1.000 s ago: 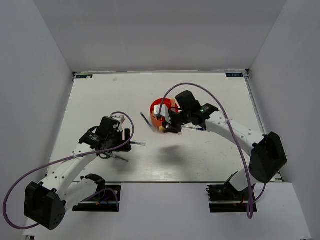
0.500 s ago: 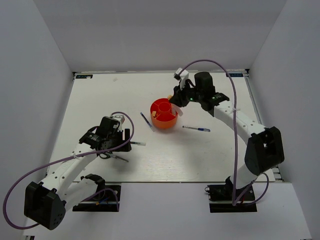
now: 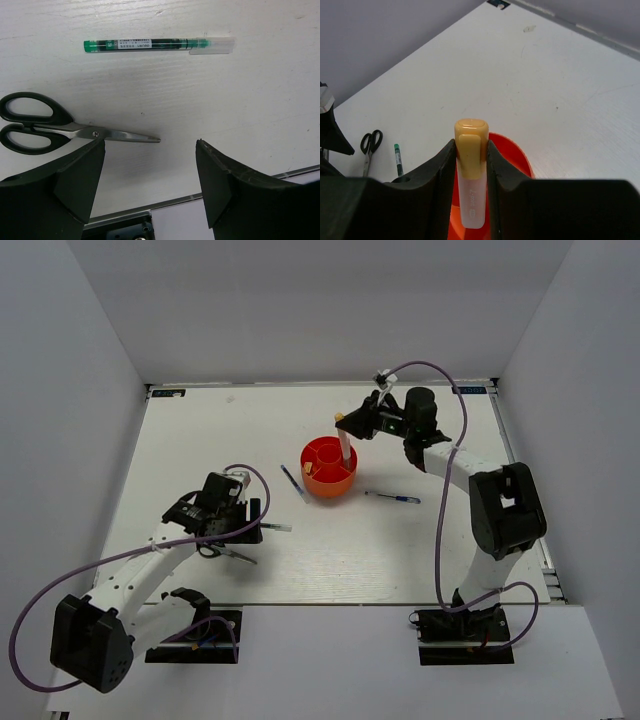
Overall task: Sort the stationery into containers
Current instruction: Place the pen in the storage box.
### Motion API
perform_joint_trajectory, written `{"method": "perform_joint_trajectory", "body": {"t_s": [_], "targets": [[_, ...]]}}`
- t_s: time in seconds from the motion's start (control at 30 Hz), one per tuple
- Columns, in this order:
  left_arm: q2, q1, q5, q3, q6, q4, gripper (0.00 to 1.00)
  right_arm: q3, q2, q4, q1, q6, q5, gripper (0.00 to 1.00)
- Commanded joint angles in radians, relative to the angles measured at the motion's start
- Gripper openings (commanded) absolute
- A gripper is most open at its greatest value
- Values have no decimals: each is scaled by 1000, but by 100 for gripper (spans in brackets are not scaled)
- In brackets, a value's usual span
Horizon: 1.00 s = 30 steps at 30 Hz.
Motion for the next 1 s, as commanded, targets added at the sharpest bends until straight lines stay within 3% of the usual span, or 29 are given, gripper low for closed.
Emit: {"method": "perform_joint_trajectory", "body": {"t_s": [0.0, 0.67, 0.7, 0.73, 0.83, 0.97], "targets": [[7, 2, -17, -1, 1, -4, 83, -25, 6, 248, -21, 65, -60, 0], [-1, 3, -12, 1, 6, -1, 83, -198, 58, 430, -52, 27, -85, 0], [-1, 5, -15, 1, 5, -1, 83, -201, 56, 430, -52, 25, -88, 16], [-2, 3, -15, 1, 5, 2, 83, -213, 49, 433, -55, 25, -97, 25], [-6, 5, -15, 2, 5, -1, 83, -233, 26, 429, -55, 16, -114, 44], [-7, 5, -11, 4, 3, 1, 83, -258, -16, 397, -59, -10, -119, 46]]}}
